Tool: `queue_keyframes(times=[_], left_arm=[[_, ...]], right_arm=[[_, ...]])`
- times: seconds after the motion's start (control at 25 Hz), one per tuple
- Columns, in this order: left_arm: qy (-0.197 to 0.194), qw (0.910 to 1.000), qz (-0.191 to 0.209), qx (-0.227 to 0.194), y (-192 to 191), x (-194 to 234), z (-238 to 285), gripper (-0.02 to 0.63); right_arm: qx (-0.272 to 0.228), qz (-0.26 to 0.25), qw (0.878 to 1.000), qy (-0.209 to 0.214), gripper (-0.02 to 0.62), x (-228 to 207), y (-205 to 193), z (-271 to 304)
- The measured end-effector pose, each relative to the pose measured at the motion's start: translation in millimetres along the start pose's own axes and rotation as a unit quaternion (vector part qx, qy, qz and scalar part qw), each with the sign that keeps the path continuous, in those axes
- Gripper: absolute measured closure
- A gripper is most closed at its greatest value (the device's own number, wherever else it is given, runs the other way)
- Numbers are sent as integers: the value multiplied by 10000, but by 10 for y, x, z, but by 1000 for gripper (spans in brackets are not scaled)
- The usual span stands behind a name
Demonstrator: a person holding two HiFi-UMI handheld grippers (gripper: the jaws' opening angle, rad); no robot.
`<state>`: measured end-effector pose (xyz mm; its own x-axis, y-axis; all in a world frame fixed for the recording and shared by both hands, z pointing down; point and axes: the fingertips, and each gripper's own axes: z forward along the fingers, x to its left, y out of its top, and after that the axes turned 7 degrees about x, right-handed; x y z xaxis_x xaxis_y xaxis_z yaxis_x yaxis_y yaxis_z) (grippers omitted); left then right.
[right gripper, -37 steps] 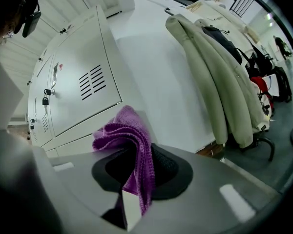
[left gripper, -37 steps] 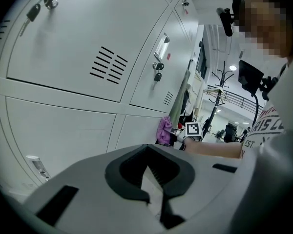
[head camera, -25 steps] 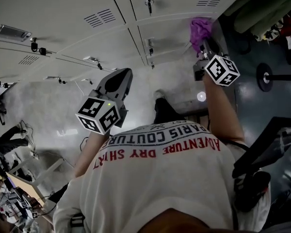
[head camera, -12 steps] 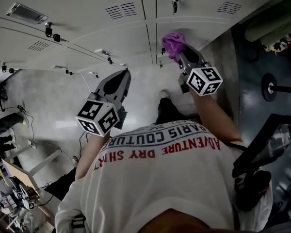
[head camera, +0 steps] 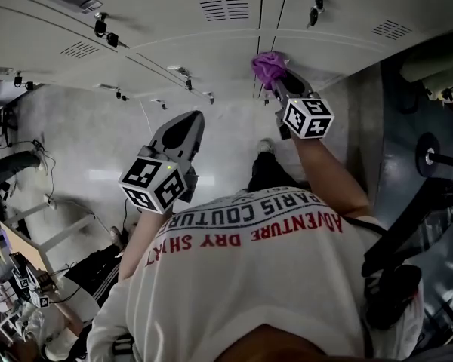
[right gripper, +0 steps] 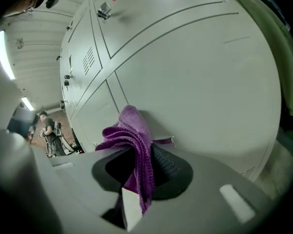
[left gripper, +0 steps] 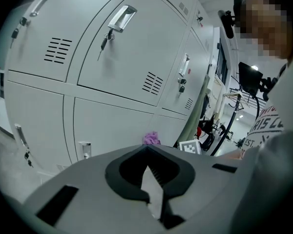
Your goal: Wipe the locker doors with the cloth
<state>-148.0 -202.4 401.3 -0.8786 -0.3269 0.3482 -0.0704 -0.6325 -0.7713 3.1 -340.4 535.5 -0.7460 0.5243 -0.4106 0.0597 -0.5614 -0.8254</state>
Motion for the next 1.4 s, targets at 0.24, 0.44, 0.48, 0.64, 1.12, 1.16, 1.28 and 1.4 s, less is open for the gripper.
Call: queue_keyframes(times=[0.24, 0.44, 0.48, 0.64, 1.12, 1.16, 1.28, 1.4], left_arm=[[41, 10000, -18, -1, -2, 27, 17, 606], [18, 10000, -1, 42, -12, 7, 60, 606], [4, 10000, 6, 51, -14, -4, 73, 606], [-83, 9999, 53, 85, -13, -74, 128, 606], [-418, 9985, 250, 245, -29, -315, 325, 606], [-437, 9984, 259, 250, -27, -331, 338, 606], [-482, 9980, 292, 273, -23, -367, 370, 606], [-521, 9977, 315, 305, -31, -385, 393, 606]], right_arm=[[-6, 91, 9999, -135, 518, -101, 37, 173], [-40, 174, 9998, -112, 518, -119, 45, 174], [-46, 203, 9997, -103, 518, -127, 48, 169], [-108, 364, 9992, -114, 518, -207, 66, 100], [-346, 376, 9956, -790, 518, -842, 194, -348], [-376, 420, 9947, -861, 518, -914, 204, -402], [-481, 538, 9910, -1125, 518, -1163, 242, -578], [-555, 613, 9869, -1385, 518, -1403, 274, -745]])
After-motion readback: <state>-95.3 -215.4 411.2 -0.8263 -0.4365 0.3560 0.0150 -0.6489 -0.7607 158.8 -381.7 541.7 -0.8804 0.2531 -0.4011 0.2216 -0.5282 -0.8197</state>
